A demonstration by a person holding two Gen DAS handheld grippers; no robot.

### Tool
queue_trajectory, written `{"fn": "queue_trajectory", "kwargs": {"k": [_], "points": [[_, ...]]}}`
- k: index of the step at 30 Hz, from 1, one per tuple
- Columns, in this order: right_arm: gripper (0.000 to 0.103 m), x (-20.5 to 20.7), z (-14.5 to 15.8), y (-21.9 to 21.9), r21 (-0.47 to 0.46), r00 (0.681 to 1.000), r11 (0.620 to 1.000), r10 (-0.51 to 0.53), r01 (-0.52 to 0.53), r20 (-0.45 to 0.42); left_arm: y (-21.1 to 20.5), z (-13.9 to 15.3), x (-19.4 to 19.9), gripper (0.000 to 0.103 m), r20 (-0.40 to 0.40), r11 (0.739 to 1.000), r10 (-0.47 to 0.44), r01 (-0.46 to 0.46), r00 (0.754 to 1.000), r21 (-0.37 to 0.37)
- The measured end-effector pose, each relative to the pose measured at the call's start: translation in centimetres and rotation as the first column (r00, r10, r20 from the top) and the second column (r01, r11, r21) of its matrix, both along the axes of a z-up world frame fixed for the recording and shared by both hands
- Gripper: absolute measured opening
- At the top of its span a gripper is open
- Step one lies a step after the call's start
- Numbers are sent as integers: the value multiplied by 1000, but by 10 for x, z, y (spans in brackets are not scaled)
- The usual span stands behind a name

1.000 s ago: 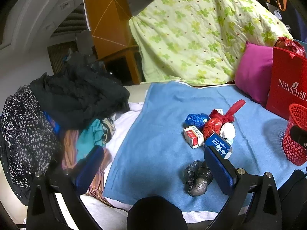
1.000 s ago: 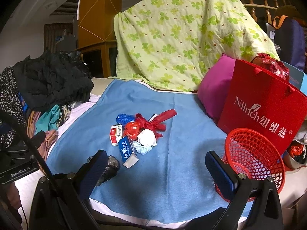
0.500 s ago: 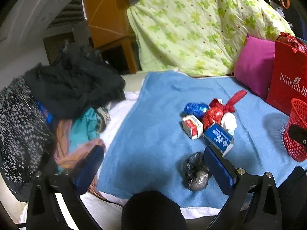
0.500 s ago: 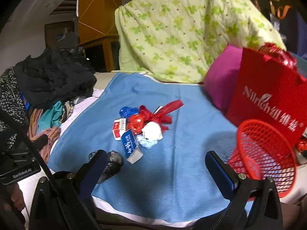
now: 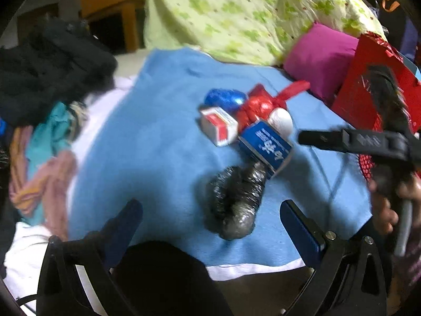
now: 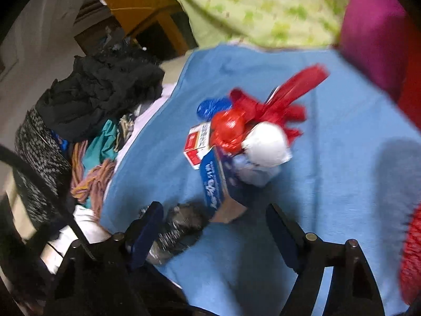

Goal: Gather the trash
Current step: 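Grasp the black plastic bag with the left tool while the right tool grasps the blue medicine box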

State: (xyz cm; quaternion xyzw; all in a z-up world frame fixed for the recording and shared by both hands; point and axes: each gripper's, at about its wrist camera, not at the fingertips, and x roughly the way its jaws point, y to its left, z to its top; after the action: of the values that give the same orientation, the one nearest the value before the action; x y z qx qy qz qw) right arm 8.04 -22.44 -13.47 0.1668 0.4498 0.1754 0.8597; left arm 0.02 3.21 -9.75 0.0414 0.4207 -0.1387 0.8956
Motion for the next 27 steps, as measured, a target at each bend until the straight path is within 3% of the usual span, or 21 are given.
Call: {"fn": "queue_trajectory", "kwargs": {"k": [5,11,13,14,15,16,18,19,23,27], "points": [[83,38,-30,10,79,989,996,50,-39,-137,-11,-25,24,103,-109,999,-40,37,993,-27],[80,60,-59,12,121,966,992,59,-29,-253,-32,-48,39,103,-178,991,-128,122,976,-45],[58,63,-70,10,181,954,984,62,-8,-294,-39,-57,44,98,-201,990,-143,137,969,-45],[43,63,-74,9,216,949,976,73,-5,-306,-41,-62,46,88,-216,989,-145,140,966,-41],[39,60,-75,7,249,950,968,78,0,-303,-43,-65,47,74,-231,988,-153,147,961,-40],[38,59,-74,6,260,954,966,75,4,-292,-44,-69,48,67,-242,987,-161,155,957,-42],[34,53,-67,6,249,964,969,62,4,-258,-46,-76,50,42,-261,985,-172,168,950,-38],[34,50,-62,5,243,969,970,57,3,-241,-45,-78,50,36,-263,985,-173,169,949,-38],[34,32,-35,-4,235,986,972,44,-5,-163,-42,-68,47,30,-231,984,-176,166,957,-63],[34,-9,16,-32,232,999,973,6,4,-42,-50,-39,41,27,-164,979,-202,196,966,-50]]}}
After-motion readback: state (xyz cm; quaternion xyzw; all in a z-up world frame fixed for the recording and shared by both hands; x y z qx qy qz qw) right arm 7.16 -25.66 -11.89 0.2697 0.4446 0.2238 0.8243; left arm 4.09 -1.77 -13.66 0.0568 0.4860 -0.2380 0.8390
